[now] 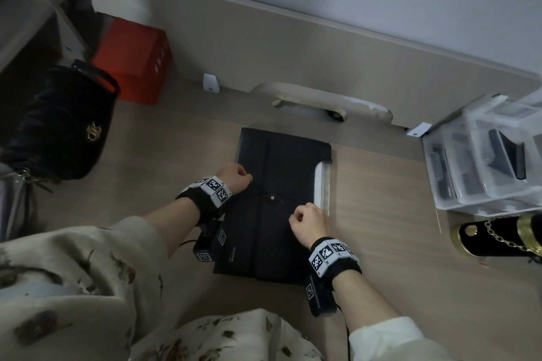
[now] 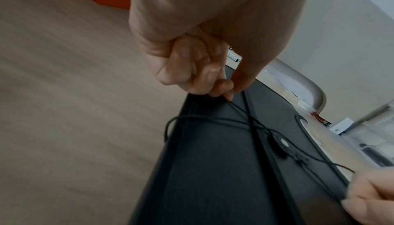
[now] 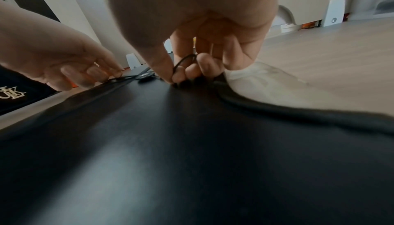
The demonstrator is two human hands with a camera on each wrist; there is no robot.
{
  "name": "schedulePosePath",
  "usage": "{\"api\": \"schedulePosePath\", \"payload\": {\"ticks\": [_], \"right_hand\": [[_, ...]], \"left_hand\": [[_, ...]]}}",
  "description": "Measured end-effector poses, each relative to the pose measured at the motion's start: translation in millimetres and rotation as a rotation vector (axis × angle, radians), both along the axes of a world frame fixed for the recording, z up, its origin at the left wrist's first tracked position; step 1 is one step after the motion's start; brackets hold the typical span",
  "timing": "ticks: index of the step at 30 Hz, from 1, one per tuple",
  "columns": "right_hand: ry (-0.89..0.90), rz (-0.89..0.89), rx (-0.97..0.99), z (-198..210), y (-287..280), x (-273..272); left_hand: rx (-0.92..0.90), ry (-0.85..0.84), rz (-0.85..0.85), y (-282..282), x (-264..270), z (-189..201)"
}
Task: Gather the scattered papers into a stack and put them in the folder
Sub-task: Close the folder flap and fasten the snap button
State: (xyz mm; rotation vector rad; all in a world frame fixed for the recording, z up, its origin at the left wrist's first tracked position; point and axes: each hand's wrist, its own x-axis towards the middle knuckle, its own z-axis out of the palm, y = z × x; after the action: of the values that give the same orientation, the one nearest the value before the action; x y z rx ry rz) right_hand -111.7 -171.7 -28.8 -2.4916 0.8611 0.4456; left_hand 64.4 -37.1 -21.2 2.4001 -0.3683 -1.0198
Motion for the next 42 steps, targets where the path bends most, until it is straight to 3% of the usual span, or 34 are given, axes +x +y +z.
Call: {"api": "schedulePosePath", "payload": {"ticks": [5,11,19,25,30,37,42], "right_hand": [[0.007,-0.011,0.034,4.2,7.1,-5.7],[0.064,0.222,0.029,10.2,31.2,-11.7],[0.197,0.322,0.205,18.3,49.4,-0.9],[0.177,0.255,0.509,18.9,56.8,4.8],[0.112,0.185,0.523,13.9,48.5,2.1],[-0.285,-0.089,0.532,3.7,27.0,-13.0],[-0.318,-0.202,0.413,-3.6,18.8,-10.0]], "left_hand": [[0.014,0.015,-0.02,4.8,-3.8,2.4],[-0.001,0.035,-0.041,12.1,-12.5,4.6],[0.088,0.159,-0.268,0.9,-44.6,7.7],[0.133,0.11,-0.365,-5.9,-57.0,6.1],[0.141,0.105,-0.302,-2.1,-47.8,6.4],[0.298,0.241,-0.408,12.0,-40.7,14.8],[0.351,0.209,-0.283,26.1,-10.0,29.2]]}}
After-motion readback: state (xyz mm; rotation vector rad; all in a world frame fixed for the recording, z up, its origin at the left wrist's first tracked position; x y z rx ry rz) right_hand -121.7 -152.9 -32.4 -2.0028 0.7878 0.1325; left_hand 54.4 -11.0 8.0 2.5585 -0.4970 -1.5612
